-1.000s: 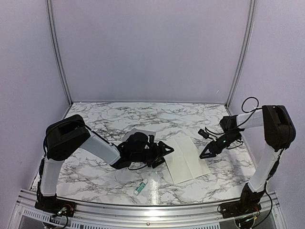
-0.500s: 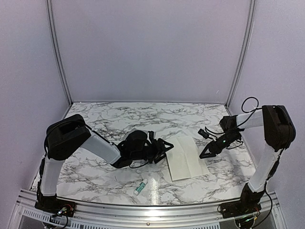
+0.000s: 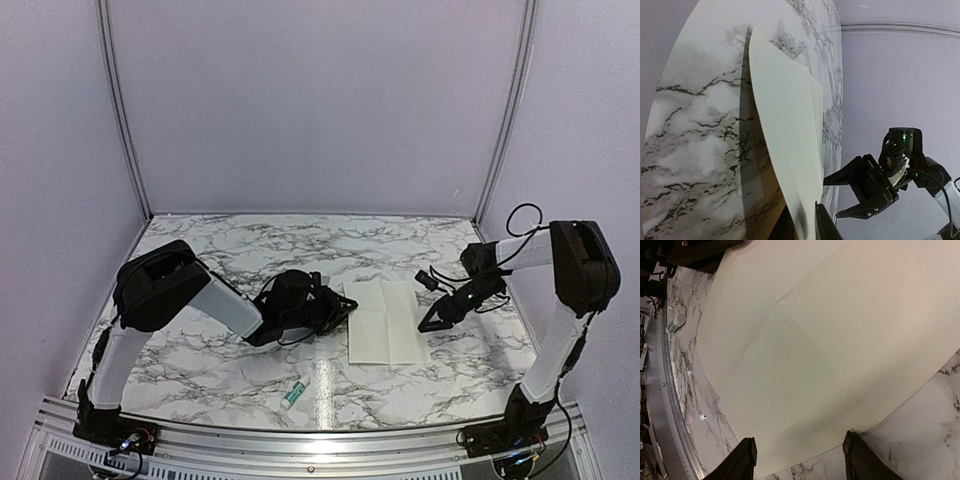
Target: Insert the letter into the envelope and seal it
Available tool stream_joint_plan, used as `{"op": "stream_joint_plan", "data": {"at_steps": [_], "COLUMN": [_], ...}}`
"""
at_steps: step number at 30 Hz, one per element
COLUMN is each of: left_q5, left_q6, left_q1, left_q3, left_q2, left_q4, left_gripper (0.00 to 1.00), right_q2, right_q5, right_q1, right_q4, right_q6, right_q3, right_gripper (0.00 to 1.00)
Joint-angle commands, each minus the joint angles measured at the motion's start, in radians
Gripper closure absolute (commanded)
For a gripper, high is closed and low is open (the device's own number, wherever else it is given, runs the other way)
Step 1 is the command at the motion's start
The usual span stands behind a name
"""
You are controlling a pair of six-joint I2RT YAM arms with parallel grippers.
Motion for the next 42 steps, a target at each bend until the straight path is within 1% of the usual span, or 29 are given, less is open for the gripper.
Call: {"op": "stream_joint_plan", "data": {"at_steps": [1, 7, 14, 15, 17, 21, 24, 26, 27, 28, 29, 30, 33, 35, 37, 38, 39, 41, 42], "left_q5": [0.018, 0.05, 0.095, 0.102, 0.115, 0.143, 0.159, 0.173, 0.181, 0.185, 0.187, 0.188, 0.206, 0.232, 0.265, 0.28, 0.293, 0.329, 0.35], "left_q6": [0.05, 0.13, 0.186, 0.2, 0.228, 0.287, 0.352, 0.396, 0.421, 0.453, 0.485, 0.517, 0.584, 0.635, 0.727, 0.785, 0.854, 0.952, 1.008], "left_q1": [-0.002, -0.002, -0.012, -0.013, -0.016, -0.017, -0.02, -0.02, -0.021, -0.021, -0.021, -0.021, -0.021, -0.021, -0.024, -0.024, -0.024, -0.025, -0.026], "left_q3": [0.024, 0.032, 0.026, 0.022, 0.014, 0.003, -0.002, -0.004, -0.004, -0.004, -0.001, 0.011, 0.06, 0.114, 0.2, 0.238, 0.261, 0.264, 0.258], "left_q2": [-0.012, -0.044, -0.107, -0.119, -0.148, -0.204, -0.251, -0.296, -0.318, -0.341, -0.366, -0.386, -0.451, -0.484, -0.501, -0.505, -0.514, -0.54, -0.555], "left_q4": [0.026, 0.026, 0.025, 0.022, 0.017, -0.016, -0.074, -0.137, -0.176, -0.22, -0.271, -0.333, -0.518, -0.661, -0.822, -0.904, -0.961, -1.024, -1.045], "left_gripper": [0.88, 1.0, 1.0, 1.0, 1.0, 1.0, 1.0, 1.0, 1.0, 1.0, 1.0, 1.0, 1.0, 1.0, 1.0, 1.0, 1.0, 1.0, 1.0], "right_q2": [0.022, 0.008, -0.131, -0.152, -0.201, -0.268, -0.315, -0.351, -0.372, -0.393, -0.414, -0.434, -0.485, -0.489, -0.469, -0.453, -0.437, -0.407, -0.399], "right_q5": [0.026, 0.007, 0.009, 0.015, 0.026, 0.006, -0.023, -0.036, -0.038, -0.034, -0.027, -0.013, -0.012, -0.06, -0.128, -0.162, -0.187, -0.233, -0.251], "right_q1": [0.013, 0.009, -0.07, -0.1, -0.105, -0.105, -0.105, -0.105, -0.105, -0.105, -0.105, -0.105, -0.105, -0.104, -0.101, -0.099, -0.092, -0.084, -0.052], "right_q4": [0.004, -0.015, -0.076, -0.092, -0.125, -0.202, -0.249, -0.255, -0.246, -0.229, -0.194, -0.164, -0.107, -0.14, -0.209, -0.253, -0.289, -0.368, -0.399], "right_q6": [0.003, -0.009, -0.067, -0.079, -0.105, -0.149, -0.163, -0.146, -0.129, -0.108, -0.084, -0.058, 0.002, -0.036, -0.099, -0.136, -0.168, -0.241, -0.276], "right_q3": [-0.013, -0.002, 0.057, 0.072, 0.099, 0.178, 0.255, 0.288, 0.299, 0.307, 0.311, 0.313, 0.331, 0.376, 0.446, 0.482, 0.514, 0.536, 0.529], "right_gripper": [0.42, 0.43, 0.4, 0.39, 0.38, 0.33, 0.26, 0.2, 0.16, 0.07, 0.02, 0.02, 0.02, 0.01, 0.02, 0.04, 0.08, 0.17, 0.21]}}
